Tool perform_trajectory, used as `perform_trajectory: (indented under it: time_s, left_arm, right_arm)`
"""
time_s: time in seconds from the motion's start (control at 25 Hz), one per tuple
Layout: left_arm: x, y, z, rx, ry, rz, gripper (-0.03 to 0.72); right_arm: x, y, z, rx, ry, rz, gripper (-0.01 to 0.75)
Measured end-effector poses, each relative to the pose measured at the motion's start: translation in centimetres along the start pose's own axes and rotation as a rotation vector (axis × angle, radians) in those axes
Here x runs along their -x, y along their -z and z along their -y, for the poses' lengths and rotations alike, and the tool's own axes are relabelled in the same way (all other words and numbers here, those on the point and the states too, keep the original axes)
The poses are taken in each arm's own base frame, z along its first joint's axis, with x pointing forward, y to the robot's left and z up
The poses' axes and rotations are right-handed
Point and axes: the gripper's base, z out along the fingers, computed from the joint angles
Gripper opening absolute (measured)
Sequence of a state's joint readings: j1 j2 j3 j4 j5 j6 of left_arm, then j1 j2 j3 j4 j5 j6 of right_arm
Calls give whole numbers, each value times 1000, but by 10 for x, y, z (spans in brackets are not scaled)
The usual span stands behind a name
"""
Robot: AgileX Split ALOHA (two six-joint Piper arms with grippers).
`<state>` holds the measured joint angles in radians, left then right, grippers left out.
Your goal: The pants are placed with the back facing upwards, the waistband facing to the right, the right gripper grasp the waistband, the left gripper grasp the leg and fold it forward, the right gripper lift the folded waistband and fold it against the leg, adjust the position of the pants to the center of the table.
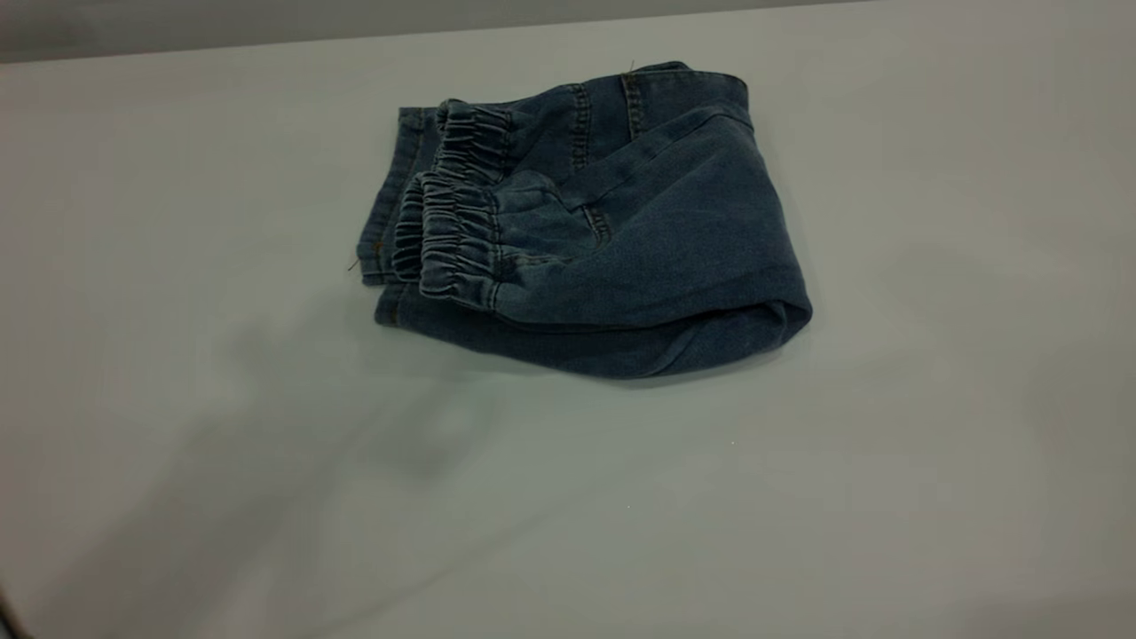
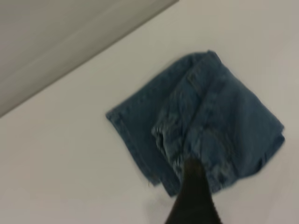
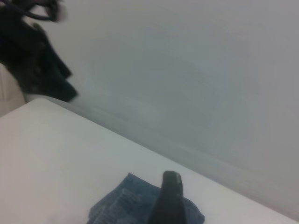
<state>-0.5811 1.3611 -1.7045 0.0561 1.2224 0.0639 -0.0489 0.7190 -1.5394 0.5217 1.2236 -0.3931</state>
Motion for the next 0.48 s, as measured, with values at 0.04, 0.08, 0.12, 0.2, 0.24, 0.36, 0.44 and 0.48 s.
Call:
perform_trajectory:
  time_s: [0.04,0.08,0.12,0.2,0.24,0.36,0.44,0.48]
  left_arm:
    - [-10,13,0,-2,2,14,497]
    - [-20,24,1,-6,4,22,497]
    - [-31,30,2,-8,4,19,497]
    - [-55,50,3,-6,5,40,497]
    - [-66,54,3,-5,5,40,497]
    - [-103,75,5,1,5,66,497]
    - [-127,83,7,2,5,76,497]
    - [-138,89,7,3,6,92,497]
  right_arm:
    - [-6,9,-6,-3,5,13,573]
    - [-14,13,-10,-4,4,13,573]
    - [-24,19,-15,-4,3,17,573]
    - [-42,28,-23,-10,-3,18,573]
    - [-52,32,-27,-15,-10,15,573]
    - [-83,39,-35,-31,-9,5,573]
    - [-104,43,-39,-54,-1,-4,573]
    - [-116,43,-40,-68,2,-13,573]
